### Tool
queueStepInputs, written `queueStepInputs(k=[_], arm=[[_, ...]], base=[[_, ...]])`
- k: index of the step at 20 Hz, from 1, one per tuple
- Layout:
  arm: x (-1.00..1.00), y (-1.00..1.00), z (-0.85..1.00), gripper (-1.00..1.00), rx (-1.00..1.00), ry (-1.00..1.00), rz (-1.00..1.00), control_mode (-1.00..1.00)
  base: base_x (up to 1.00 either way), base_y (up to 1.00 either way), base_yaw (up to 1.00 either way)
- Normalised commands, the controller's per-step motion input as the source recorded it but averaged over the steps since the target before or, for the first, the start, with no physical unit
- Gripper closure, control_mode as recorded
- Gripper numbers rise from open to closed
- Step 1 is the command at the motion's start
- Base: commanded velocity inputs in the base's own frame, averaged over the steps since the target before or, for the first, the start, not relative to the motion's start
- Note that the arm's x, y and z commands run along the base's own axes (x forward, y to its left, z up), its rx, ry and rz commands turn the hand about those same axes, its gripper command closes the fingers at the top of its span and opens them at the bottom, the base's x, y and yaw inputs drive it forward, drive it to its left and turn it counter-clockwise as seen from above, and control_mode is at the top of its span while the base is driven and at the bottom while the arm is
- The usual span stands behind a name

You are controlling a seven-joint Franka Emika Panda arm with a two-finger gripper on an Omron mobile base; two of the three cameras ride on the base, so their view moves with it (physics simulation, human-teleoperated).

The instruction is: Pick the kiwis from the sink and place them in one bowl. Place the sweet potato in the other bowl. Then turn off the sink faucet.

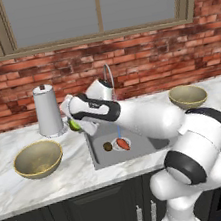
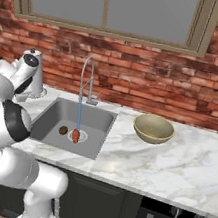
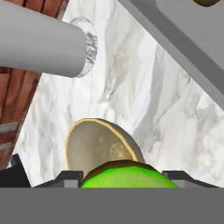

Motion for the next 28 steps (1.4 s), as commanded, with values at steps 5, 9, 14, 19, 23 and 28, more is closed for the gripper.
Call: queueStepInputs(k=[5,9,14,19,23,28], arm=[[0.34,0.68,-0.08,1.0,-0.03,0.09,0.02,-1.0],[0.14,0.5,-0.25,1.0,-0.03,0.06,0.0,-1.0],[0.0,0.39,-0.3,1.0,-0.03,0.03,0.0,-1.0],[0.0,0.33,-0.38,1.0,-0.04,0.05,0.0,-1.0],[0.01,0.22,-0.35,1.0,-0.03,0.07,0.0,-1.0],[0.09,0.1,-0.31,1.0,-0.01,0.07,0.0,-1.0]], base=[[0.0,0.0,0.0],[0.0,0.0,0.0],[0.0,0.0,0.0],[0.0,0.0,0.0],[0.0,0.0,0.0],[0.0,0.0,0.0]])
